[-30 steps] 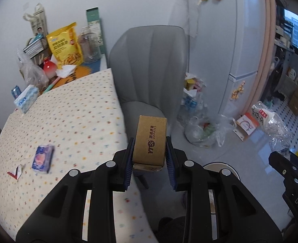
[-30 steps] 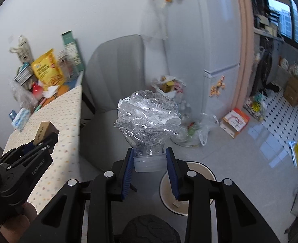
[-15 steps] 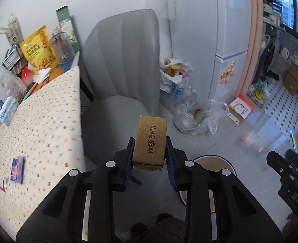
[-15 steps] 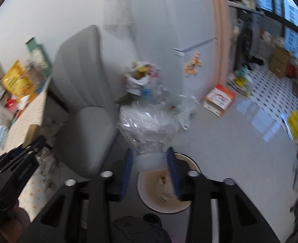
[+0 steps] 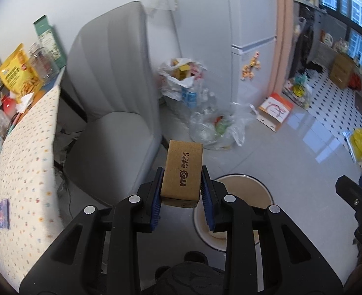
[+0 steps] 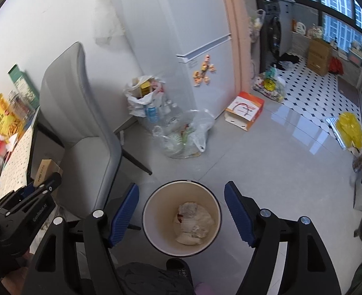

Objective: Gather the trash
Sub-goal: 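Open the left tool to drop the brown cardboard box into the bin, then move both open tools back over the table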

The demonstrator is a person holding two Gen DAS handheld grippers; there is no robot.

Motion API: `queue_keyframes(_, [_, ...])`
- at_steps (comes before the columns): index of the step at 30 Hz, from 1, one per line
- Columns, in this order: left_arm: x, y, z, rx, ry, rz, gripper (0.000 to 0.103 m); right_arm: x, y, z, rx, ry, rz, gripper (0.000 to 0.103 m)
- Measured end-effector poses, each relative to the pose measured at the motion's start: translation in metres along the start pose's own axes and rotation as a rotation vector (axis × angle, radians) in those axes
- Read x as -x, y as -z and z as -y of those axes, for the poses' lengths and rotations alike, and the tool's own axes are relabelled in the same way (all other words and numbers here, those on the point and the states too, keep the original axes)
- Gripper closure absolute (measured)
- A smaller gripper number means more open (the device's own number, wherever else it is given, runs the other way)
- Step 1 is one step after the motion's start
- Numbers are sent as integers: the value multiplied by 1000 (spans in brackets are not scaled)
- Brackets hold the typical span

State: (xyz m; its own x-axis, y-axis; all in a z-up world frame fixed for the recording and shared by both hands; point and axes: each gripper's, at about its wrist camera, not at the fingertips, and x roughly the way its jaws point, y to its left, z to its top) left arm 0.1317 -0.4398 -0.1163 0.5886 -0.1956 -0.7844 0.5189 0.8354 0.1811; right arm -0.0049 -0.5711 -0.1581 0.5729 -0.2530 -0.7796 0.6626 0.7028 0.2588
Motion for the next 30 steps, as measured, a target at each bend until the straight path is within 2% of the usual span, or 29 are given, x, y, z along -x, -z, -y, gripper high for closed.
queue_keyframes(9, [-6,-4,39,-49,53,-19,72,9,2,38,-46,29,6,31])
queue_keyframes(10, [-5,-5,41,-50,67,-20,70,10,2,40,-48,31,8,31])
queue_keyframes(12, [-3,-6,39,-38,81,-12,45,12,1,44,-53,33,12,31])
queue_keyframes(14, [1,-6,36,-33,79,10,33,14,1,48,-56,33,14,31])
queue_keyframes(21, [16,-11,16,-1,32,49,14,16,0,43,-51,15,17,31])
queue_keyframes(30, [43,-6,-43,93,-11,94,11,35,-5,4,20,-12,52,24])
